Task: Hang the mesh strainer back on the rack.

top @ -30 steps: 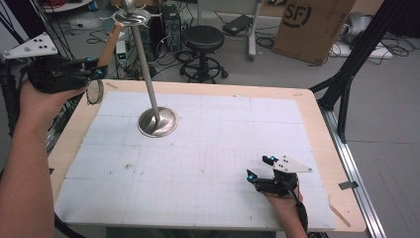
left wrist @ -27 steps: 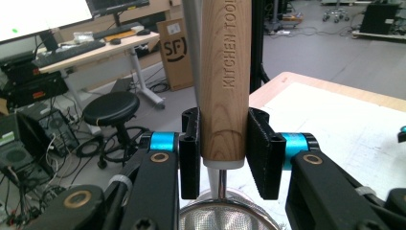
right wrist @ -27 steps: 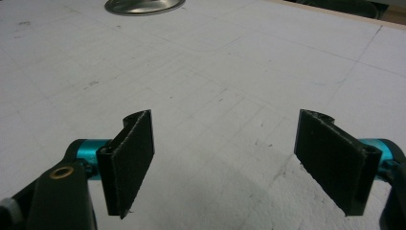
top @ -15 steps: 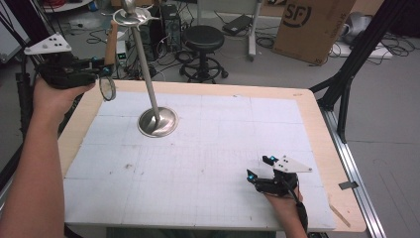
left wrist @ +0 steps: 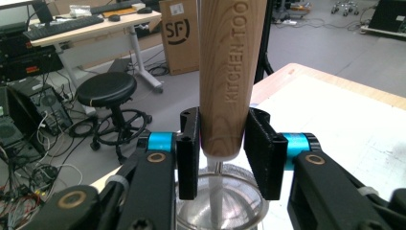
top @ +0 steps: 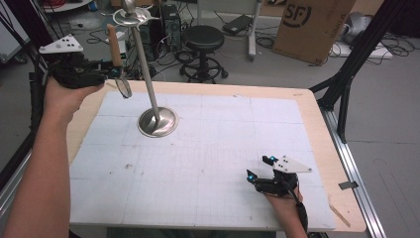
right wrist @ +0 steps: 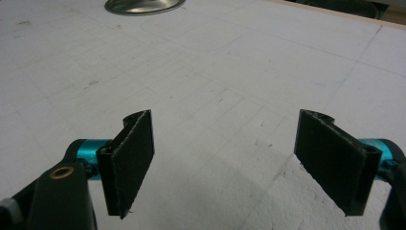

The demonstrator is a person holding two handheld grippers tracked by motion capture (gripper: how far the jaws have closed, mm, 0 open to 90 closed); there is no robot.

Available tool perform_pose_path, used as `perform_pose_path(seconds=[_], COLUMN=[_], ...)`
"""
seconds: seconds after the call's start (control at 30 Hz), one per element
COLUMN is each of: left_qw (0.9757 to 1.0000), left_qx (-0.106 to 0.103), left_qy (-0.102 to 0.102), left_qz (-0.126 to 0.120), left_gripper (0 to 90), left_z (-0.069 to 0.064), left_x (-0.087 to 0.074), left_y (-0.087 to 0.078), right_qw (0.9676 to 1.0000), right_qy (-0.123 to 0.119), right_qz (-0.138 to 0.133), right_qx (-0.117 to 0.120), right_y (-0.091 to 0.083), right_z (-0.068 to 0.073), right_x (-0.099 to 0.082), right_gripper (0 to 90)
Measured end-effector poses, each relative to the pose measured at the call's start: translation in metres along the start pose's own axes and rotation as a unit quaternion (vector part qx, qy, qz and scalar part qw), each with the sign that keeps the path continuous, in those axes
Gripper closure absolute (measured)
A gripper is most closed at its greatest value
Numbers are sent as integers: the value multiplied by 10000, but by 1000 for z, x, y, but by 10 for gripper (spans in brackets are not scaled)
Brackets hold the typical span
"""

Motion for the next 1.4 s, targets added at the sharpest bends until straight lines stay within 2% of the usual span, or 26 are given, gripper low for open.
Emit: perform_pose_path(seconds=[0.1, 0.33, 0.6, 0.93, 1.17, 1.27, 1.4], left_qw=[10000, 10000, 9997, 9984, 9962, 9966, 9956], left_qx=[11, -61, -211, -535, -821, -784, -897], left_qy=[-85, -15, 66, 172, 260, 251, 252], left_qz=[25, 36, 124, 109, 80, 83, 24], left_gripper=[631, 606, 586, 525, 441, 369, 339], left_z=[0, -5, -19, -42, -63, -70, -79], left_x=[-1, -1, -6, -19, -31, -37, -46], left_y=[0, -4, -10, -22, -14, -8, 2], right_qw=[10000, 10000, 10000, 10000, 10000, 10000, 10000], right_qy=[-1, -19, -25, -28, -28, -35, -20], right_qz=[0, -5, 10, 14, 18, 11, 17], right_qx=[1, -4, -2, -6, -6, -5, -7], right_y=[0, 0, 0, 0, 0, 0, 0], right_z=[0, 0, 0, 0, 0, 0, 0], right_x=[0, 0, 0, 0, 0, 0, 0], right_gripper=[208, 208, 208, 208, 208, 208, 208])
Point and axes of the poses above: each handheld gripper's, and its own axes: y roughly forward along the jaws, x roughly out of its top, z roughly to its left, the point moved 9 cm from there along y, roughly forward along the jaws, and after that the axes turned 15 degrees about -x, right-handed, at the moved point
